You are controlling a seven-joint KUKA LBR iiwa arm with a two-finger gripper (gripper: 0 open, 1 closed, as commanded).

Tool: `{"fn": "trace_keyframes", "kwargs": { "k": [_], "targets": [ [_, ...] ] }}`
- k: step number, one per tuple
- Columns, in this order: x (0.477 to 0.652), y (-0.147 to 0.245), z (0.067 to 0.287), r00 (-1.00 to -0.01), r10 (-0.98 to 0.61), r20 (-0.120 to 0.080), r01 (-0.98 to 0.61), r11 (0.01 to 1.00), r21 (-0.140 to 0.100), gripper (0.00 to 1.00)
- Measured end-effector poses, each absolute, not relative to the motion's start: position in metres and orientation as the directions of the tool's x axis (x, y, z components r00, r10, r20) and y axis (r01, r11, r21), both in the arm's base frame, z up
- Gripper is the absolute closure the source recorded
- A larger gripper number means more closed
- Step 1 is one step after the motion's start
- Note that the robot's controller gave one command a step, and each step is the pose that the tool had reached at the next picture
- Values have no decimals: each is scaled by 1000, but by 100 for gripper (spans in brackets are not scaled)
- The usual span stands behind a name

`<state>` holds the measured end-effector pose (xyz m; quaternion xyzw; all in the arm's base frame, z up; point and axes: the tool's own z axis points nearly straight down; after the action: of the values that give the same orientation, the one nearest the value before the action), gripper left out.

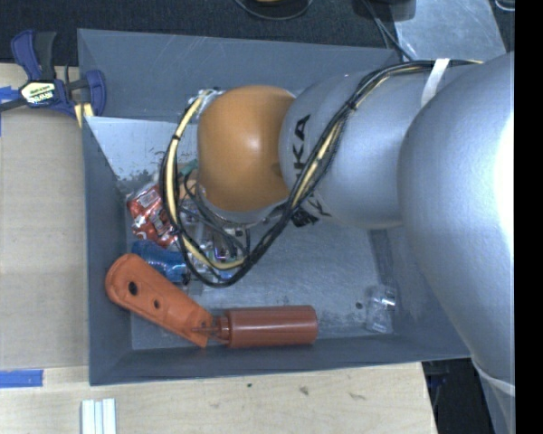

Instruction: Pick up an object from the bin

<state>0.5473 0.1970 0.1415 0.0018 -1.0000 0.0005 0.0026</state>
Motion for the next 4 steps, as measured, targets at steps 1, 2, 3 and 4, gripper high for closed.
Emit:
{"fn": "trace_keyframes", "kwargs": {
  "k": [1,2,3,4],
  "targets": [
    [549,196,147,-1000,1,-2,1,1000,1,0],
    [559,179,70,-958,287,6,287,958,-3,0],
    [539,186,71,-938,346,-5,346,938,3,0],
    [559,180,70,-958,286,7,286,958,-3,0]
  ]
}}
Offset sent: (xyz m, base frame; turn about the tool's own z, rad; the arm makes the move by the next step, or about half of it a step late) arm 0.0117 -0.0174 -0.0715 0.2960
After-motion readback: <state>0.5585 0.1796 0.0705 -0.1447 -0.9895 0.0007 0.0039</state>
